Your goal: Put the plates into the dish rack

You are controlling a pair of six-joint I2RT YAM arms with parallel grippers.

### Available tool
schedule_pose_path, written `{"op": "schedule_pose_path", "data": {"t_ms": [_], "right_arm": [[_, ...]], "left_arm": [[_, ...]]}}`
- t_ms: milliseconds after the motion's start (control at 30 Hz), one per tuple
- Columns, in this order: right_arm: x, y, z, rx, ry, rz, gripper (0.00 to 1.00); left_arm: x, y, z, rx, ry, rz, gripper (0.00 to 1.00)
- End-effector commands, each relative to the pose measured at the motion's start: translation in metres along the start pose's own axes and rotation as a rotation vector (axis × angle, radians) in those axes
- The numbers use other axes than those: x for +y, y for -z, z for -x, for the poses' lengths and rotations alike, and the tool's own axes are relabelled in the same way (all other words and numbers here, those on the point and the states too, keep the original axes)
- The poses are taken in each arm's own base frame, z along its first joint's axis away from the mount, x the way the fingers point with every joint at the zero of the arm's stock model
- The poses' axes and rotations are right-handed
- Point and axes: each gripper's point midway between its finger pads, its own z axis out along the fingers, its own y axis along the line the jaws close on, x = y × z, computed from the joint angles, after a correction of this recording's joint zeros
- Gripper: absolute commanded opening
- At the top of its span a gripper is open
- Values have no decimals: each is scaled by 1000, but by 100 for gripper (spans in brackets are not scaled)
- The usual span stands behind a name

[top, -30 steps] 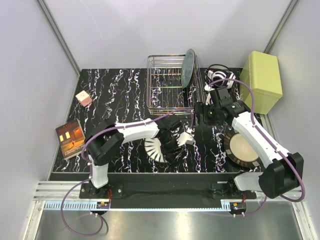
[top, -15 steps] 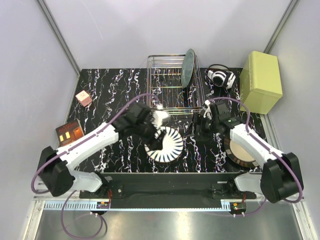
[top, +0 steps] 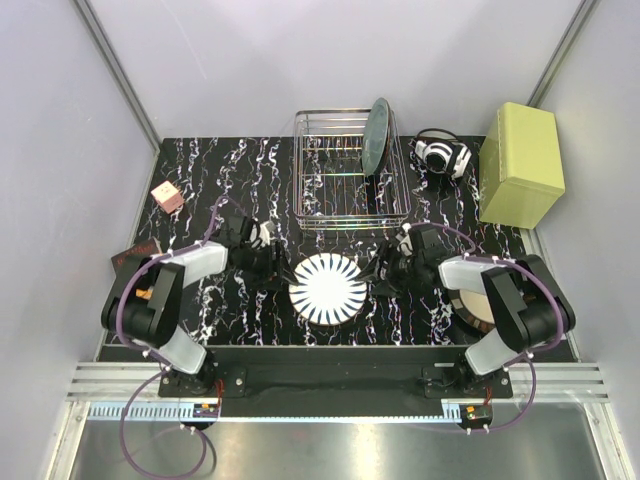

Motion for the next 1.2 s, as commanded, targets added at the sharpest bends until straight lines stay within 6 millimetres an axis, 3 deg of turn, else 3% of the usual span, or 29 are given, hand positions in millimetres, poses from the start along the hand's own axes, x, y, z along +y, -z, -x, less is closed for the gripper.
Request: {"op": "schedule_pose_path", "data": {"t_ms": [0,133,233,300,400,467,667,900,1000,1067,1167], "right_arm": [[11,-15,27,-65,45,49,74],[-9,-30,22,-18,16,2,74],[-16,-34,4,34,-23,-17,73],[-16,-35,-10,59,-14,-15,70],[-7,-33,-14,69,1,9,67],[-5,-34,-18,94,5,20,66],[-1,-36,-20,98,15,30,58],[17,-27,9,-48,-13,19,51],[29,-27,12,-46,-25,54,30],[35,-25,13,-43,-27,74,3],[42,-19,11,-41,-1,85,0]], "left_arm": [[-21,-14,26,-7,41,-133,60],[-16,-26,21,49,96,-145,43],[-14,-30,18,72,114,-155,26],[-14,-32,17,75,120,-161,19],[-15,-34,16,78,135,-176,5],[-16,-34,18,71,137,-181,1],[-19,-33,21,62,127,-194,0],[-20,-23,9,55,105,-193,0],[-22,-20,4,42,95,-197,1],[-24,-17,0,35,88,-197,2],[-30,-13,-2,22,79,-202,7]]}}
